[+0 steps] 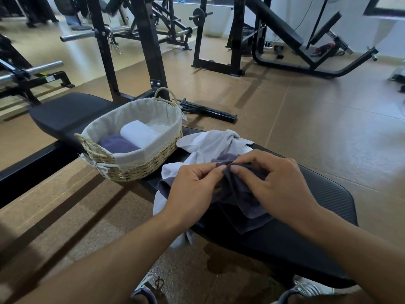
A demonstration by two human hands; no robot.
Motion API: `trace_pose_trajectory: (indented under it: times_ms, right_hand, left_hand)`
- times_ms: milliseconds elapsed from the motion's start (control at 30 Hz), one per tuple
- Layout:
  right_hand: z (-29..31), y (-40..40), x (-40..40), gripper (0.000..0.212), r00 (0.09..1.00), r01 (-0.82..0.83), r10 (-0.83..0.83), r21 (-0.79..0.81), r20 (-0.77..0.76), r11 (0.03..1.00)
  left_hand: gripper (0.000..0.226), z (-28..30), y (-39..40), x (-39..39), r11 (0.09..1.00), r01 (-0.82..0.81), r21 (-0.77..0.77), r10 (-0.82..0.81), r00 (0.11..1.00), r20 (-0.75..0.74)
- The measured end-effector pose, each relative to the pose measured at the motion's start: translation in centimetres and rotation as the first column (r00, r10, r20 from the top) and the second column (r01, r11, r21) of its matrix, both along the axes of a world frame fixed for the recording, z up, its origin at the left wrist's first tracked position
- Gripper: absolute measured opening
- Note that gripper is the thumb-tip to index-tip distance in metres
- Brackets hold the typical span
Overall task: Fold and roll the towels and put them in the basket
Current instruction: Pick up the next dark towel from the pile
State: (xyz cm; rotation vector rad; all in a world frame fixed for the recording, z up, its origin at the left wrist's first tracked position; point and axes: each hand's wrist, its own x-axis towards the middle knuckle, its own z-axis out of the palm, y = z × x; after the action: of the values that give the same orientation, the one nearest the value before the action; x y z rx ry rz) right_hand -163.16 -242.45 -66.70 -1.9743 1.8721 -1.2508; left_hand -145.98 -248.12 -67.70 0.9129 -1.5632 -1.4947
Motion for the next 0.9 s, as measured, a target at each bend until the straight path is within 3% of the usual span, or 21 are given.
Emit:
trace_pose_trajectory:
  times_ms: [167, 733, 900]
  right_hand:
    - [-0.2, 0.0, -0.1, 0.007, 0.999, 0.026, -0.026, 0.028, 0.019, 0.999]
    - [0.6, 0.3, 0.8, 0.008, 0.995, 0.054, -0.057, 0.048, 0.076, 0.997]
    - [0.8, 0.3, 0.7, 0.008, 0.992, 0.055, -0.066, 0.1, 0.111, 0.994]
  left_hand:
    - [0.023, 0.0, 0.4, -0.1, 0.998, 0.019, 0.059, -0.016, 0.998, -0.053]
    - [0.035, -0.6, 0.9, -0.6, 0.997, 0.057, 0.042, -0.054, 0.996, -0.068]
    - [0.024, -0.2, 1.4, -0.5, 0.988, 0.078, -0.131, -0.079, 0.997, 0.003]
